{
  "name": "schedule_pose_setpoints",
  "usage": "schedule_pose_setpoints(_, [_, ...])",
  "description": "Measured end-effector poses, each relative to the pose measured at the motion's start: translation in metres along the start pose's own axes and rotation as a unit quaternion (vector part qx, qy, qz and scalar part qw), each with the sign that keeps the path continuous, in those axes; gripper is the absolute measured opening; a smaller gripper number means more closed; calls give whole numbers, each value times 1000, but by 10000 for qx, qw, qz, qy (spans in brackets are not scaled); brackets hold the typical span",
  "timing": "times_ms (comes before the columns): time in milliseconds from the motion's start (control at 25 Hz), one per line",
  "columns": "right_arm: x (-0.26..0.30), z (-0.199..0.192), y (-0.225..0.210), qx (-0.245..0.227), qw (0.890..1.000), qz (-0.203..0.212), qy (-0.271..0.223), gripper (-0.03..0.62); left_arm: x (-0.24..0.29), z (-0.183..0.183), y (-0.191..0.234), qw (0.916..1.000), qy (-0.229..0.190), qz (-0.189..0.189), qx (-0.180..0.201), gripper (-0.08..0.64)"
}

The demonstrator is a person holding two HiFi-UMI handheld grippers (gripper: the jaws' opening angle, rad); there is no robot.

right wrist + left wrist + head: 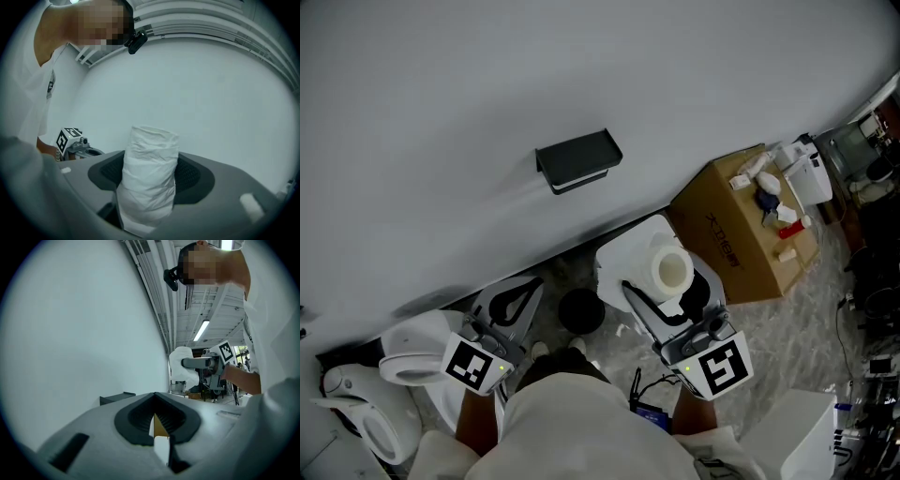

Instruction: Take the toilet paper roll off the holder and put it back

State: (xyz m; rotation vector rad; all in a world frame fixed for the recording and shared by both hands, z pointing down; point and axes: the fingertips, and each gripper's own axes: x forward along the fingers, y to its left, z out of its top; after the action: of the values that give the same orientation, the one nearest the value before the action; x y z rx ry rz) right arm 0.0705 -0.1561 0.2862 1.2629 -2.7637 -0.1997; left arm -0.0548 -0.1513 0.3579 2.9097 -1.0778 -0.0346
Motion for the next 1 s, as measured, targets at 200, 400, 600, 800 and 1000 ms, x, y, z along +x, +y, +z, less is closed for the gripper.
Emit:
schedule_pose_setpoints(200, [1,2,0,-50,10000,11,1,310,-3,-6,3,9999,51,-9,109,6])
schedule_pose_setpoints(400, [8,4,-5,-131,9999,-12,-23,310,-6,-10,6,9999,101,32,78,6])
schedule_pose_setpoints(600, [47,9,-23,-267,9995,20,-137,310,2,-18,18,9997,178,102,-103,6])
schedule_pose_setpoints(800, [93,11,-43,-481,9985,91,-234,310,4,-32,26,9988,353,199,-259,6])
schedule_pose_setpoints(1000, [146,9,-58,-543,9979,178,-314,310,-1,-43,35,9978,497,306,-309,6])
